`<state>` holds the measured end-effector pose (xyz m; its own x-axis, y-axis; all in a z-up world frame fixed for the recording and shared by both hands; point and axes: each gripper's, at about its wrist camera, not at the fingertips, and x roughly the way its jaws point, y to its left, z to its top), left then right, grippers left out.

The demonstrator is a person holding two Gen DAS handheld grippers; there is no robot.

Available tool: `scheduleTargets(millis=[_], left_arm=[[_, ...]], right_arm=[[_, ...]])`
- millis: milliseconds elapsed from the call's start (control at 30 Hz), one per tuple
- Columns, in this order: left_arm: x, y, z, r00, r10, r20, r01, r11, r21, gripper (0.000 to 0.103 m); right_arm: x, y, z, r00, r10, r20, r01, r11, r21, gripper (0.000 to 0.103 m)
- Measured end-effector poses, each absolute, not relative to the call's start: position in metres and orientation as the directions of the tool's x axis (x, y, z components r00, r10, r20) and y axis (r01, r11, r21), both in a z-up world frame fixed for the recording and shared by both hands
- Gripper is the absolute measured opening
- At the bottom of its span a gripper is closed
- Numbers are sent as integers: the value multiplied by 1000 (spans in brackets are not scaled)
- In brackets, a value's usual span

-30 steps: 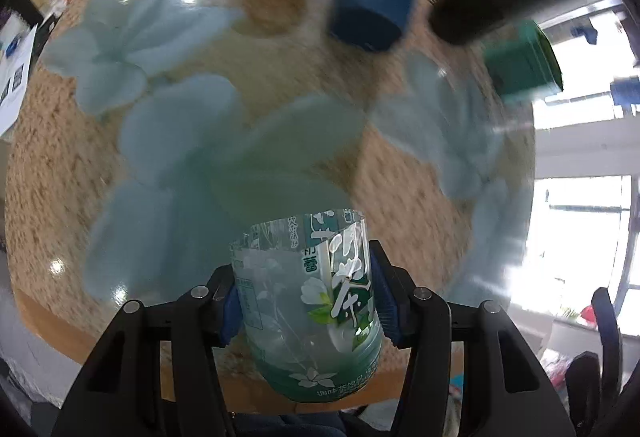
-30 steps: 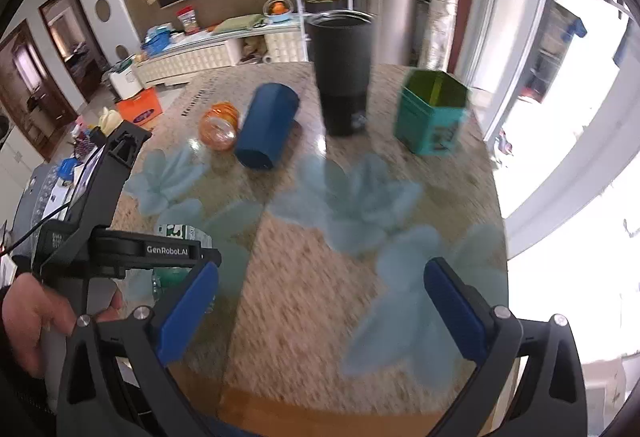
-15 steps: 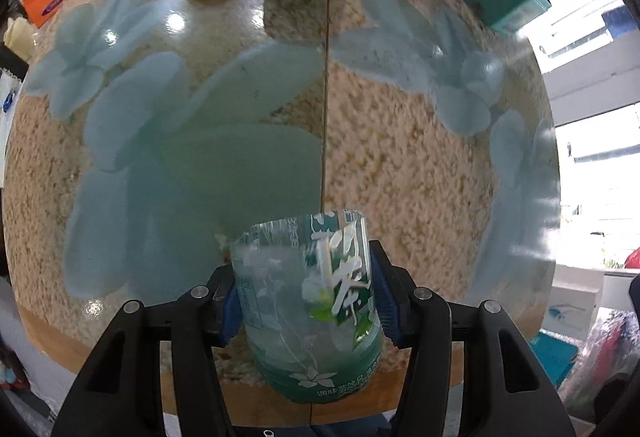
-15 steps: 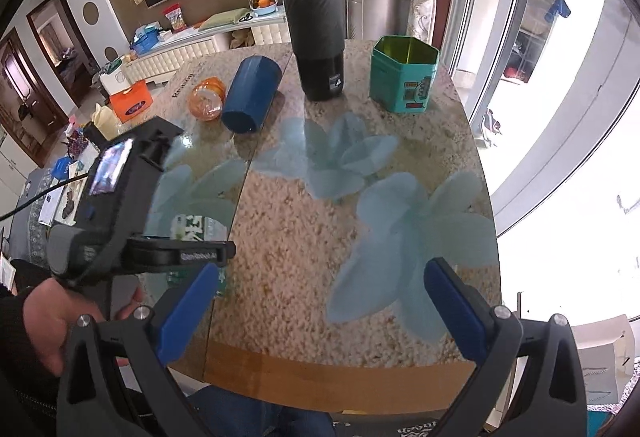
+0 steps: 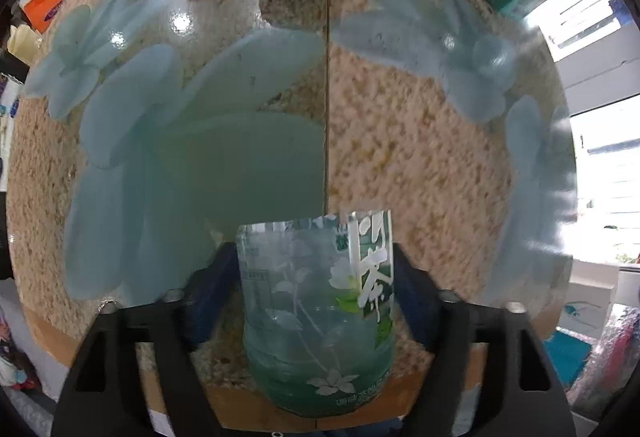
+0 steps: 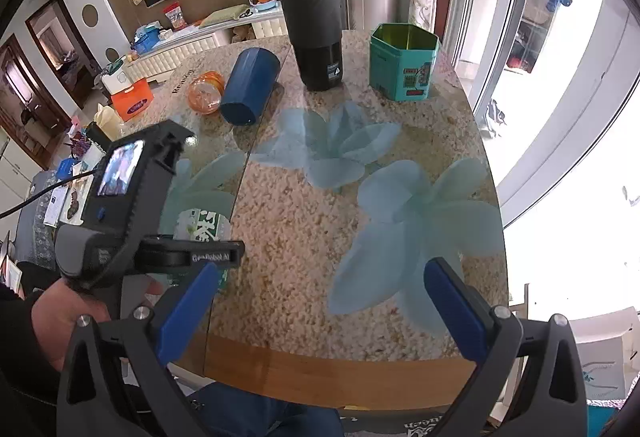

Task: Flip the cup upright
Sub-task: 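Lift the cup with the left gripper and rotate it upright, then bring the cup to the right gripper while the right gripper closes on it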

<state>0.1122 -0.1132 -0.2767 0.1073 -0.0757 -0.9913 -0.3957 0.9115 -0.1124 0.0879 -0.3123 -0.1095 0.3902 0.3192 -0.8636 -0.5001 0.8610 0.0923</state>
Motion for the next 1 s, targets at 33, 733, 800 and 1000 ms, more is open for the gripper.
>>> scheduleTargets(millis=[33, 733, 800, 1000], left_arm=[[113, -115, -278, 110, -76, -991, -395, 911, -114, 89], [74, -111, -201, 234, -50, -971, -376, 916, -138, 101], [61, -101, -188, 248, -43, -968, -383, 913, -139, 101], [22, -56, -159, 280, -6, -960, -407, 905, -124, 101]], right_arm=[[88, -313, -109, 391, 321, -863, -501, 860, 93, 103], [80, -314, -97, 407, 397, -823, -507, 847, 158, 103], [80, -307, -96, 398, 410, -821, -515, 840, 170, 103], [75, -265, -98, 347, 438, -829, -554, 809, 197, 103]])
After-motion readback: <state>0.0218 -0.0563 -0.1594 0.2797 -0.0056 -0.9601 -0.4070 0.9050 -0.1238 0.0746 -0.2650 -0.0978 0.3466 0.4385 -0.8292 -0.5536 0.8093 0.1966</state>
